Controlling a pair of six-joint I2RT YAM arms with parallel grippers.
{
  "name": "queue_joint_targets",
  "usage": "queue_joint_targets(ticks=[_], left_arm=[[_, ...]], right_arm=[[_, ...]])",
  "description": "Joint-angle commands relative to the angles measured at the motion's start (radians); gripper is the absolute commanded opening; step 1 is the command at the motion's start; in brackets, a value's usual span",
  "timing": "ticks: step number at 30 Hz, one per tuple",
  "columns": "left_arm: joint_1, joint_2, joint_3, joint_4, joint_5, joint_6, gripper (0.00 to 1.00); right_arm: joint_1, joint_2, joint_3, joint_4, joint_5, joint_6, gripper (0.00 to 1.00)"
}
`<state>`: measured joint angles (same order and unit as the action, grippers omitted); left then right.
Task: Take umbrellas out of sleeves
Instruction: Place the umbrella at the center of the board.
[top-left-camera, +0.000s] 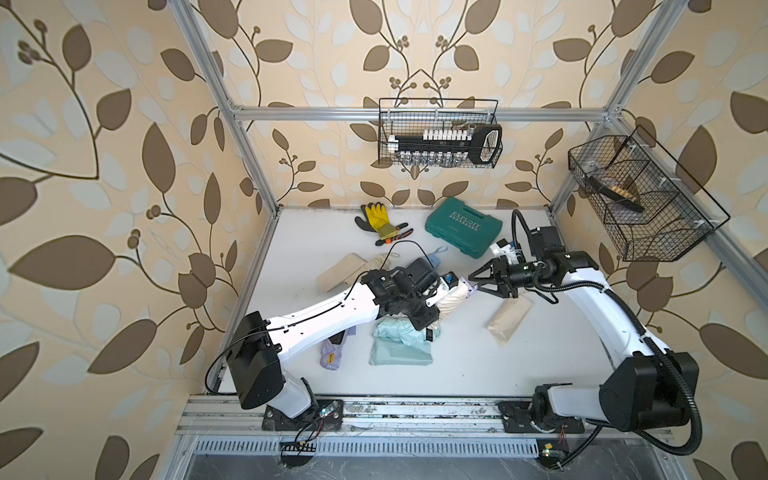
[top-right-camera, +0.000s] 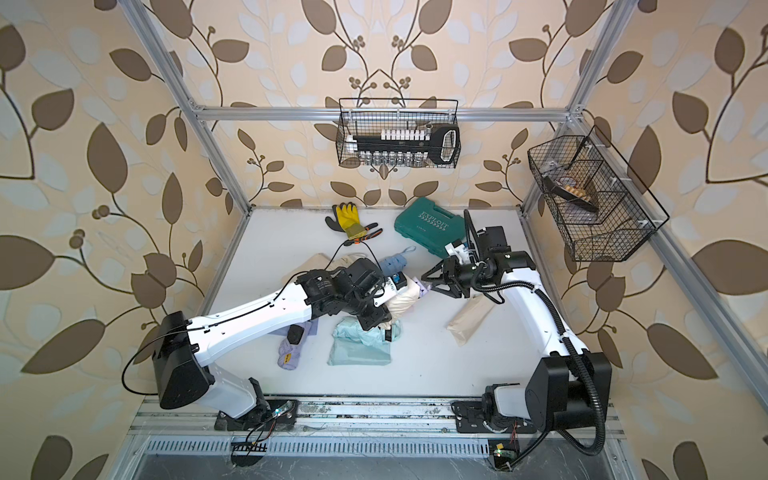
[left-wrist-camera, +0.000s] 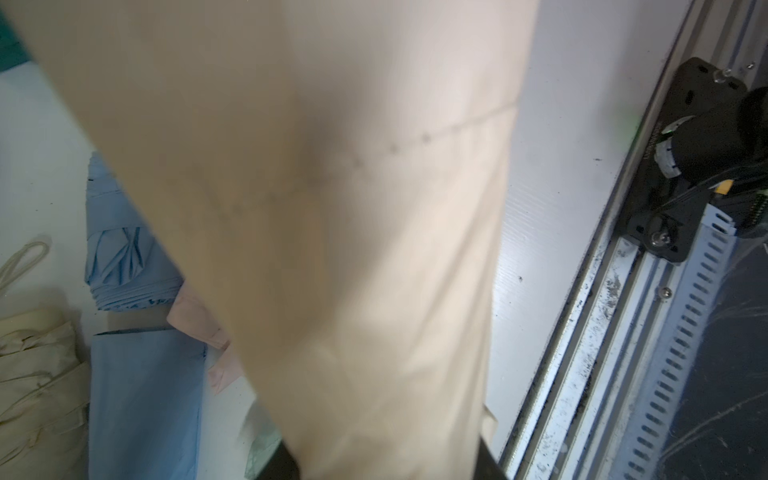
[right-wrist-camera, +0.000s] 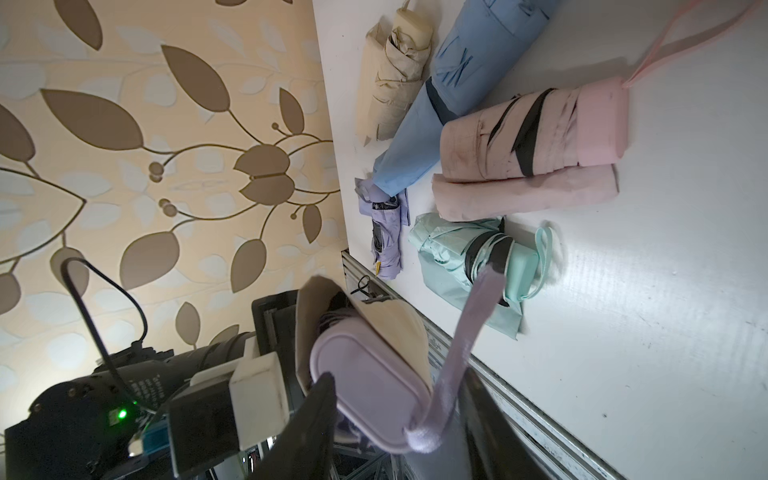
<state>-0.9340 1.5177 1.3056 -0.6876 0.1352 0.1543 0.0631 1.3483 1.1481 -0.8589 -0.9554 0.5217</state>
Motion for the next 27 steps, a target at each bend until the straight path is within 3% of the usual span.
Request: queue_joint_targets(ticks=[1,27], left_arm=[[0.009,-0.015,0.063,0.017,0.065,0.003,0.05],[0.029,-0.010,0.097,-0.010,0.116,-0.023,0.05]], right_arm=[[0.008,0.009,0.008,0.008,-0.067,-0.042,0.46],[0.043,-0.060,-0.063,0.015,-0.158,-0.070,0.33]])
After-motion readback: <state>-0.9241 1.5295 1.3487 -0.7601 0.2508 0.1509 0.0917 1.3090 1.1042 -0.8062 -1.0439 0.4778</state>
